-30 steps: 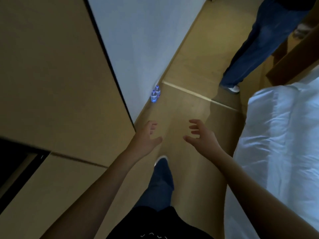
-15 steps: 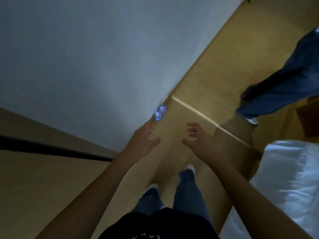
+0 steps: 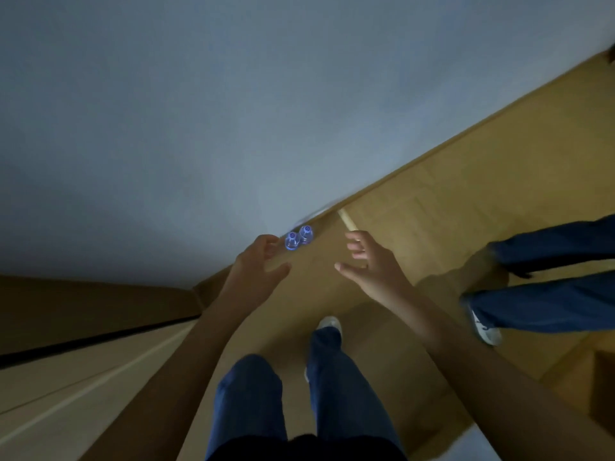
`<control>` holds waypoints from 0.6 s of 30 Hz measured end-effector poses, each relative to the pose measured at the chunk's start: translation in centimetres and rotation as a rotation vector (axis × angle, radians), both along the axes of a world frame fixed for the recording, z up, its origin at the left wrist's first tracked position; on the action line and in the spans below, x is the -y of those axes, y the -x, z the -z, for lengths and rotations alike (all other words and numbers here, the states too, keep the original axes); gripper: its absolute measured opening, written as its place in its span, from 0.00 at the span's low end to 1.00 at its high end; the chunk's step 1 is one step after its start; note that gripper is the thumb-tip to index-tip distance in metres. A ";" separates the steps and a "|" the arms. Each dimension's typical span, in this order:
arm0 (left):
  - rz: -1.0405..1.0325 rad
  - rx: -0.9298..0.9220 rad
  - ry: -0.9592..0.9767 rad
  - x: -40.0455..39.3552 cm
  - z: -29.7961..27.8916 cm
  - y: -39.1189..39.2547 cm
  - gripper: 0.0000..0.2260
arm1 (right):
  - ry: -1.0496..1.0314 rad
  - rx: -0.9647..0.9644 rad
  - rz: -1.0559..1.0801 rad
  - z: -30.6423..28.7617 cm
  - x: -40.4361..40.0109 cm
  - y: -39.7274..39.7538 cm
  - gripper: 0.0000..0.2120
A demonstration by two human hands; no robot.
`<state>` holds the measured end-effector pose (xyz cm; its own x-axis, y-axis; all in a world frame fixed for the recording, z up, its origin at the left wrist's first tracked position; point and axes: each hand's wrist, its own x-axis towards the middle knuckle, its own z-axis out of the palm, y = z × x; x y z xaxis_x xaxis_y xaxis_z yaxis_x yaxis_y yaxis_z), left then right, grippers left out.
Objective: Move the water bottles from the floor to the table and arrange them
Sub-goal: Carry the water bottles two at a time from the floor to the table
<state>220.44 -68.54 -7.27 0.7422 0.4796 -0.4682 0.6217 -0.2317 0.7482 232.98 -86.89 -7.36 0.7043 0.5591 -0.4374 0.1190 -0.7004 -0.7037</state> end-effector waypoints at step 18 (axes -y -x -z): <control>-0.020 -0.080 -0.137 -3.2 37.5 -8.4 0.22 | 0.072 -0.037 0.025 38.5 -5.2 -12.6 0.28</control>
<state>228.85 -65.33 -44.77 0.6946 0.5574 -0.4549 0.6839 -0.3152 0.6580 245.60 -81.73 -45.83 0.7002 0.5080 -0.5017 0.0760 -0.7517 -0.6551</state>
